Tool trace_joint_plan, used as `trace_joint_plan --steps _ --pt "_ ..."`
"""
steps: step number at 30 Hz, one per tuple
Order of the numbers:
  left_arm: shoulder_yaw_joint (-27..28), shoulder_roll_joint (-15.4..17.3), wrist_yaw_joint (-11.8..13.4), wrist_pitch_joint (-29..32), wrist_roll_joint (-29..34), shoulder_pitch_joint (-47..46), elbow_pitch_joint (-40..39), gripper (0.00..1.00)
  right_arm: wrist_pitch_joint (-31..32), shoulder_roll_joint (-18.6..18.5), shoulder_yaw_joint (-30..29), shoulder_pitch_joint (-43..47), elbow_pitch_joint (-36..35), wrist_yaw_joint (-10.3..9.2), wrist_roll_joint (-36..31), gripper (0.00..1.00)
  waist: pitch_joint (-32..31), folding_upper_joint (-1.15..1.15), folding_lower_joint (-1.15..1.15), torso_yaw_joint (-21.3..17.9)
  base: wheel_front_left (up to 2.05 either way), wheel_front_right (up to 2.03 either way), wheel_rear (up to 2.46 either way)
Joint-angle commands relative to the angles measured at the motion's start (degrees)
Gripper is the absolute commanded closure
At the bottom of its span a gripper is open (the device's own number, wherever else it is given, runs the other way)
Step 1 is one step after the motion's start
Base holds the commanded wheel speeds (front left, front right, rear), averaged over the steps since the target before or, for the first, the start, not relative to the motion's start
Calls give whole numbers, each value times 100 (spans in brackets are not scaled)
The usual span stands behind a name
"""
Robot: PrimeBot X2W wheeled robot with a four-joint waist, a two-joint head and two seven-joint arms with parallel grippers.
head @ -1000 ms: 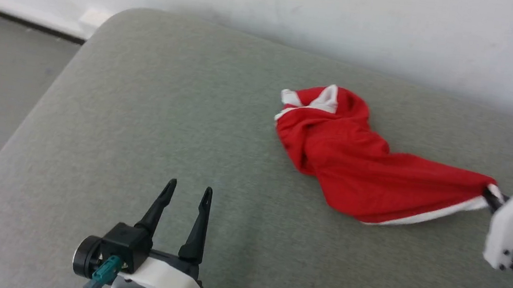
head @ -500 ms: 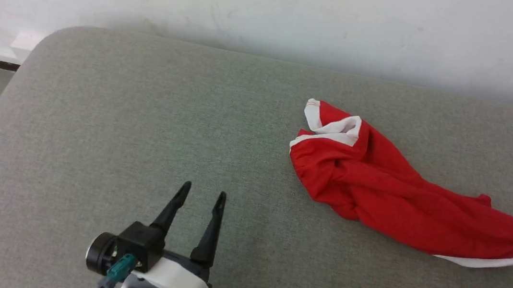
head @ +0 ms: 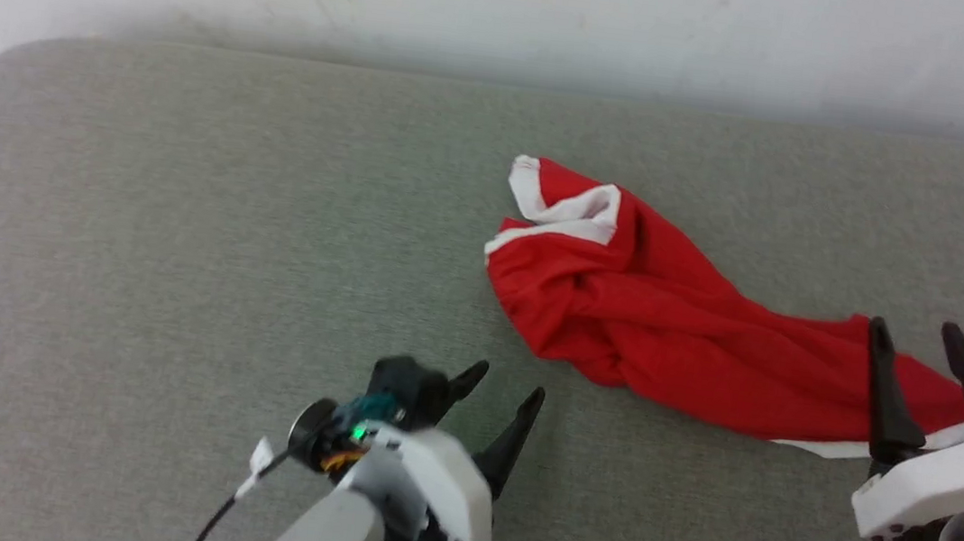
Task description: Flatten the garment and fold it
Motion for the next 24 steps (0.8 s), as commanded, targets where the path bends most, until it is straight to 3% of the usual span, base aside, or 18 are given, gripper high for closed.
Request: trace_joint_plan --steps 1,5,11,12,13,24 --pt "-29 -8 51 61 -61 -180 83 0 -59 25 38 51 -48 -5 51 0 260 0 0 -269 0 0 0" --pt "-150 -8 199 257 -389 -813 562 0 -206 56 154 48 -39 -5 109 0 512 0 0 -557 0 0 0" --pt "-385 -9 204 259 -670 -1446 1151 0 -384 87 51 -16 130 -5 129 0 713 0 0 -763 0 0 0" --pt "-430 -9 176 212 -715 -1503 1210 36 -407 92 43 -26 160 -5 129 0 720 0 0 -771 0 0 0" --pt "-467 -9 153 128 -757 -1547 1248 100 -430 96 36 -33 189 -5 128 0 722 0 0 -771 0 0 0" --pt "-733 78 84 -956 -841 -1076 732 100 -481 66 -99 134 509 -5 26 0 219 0 0 -145 0 0 0"
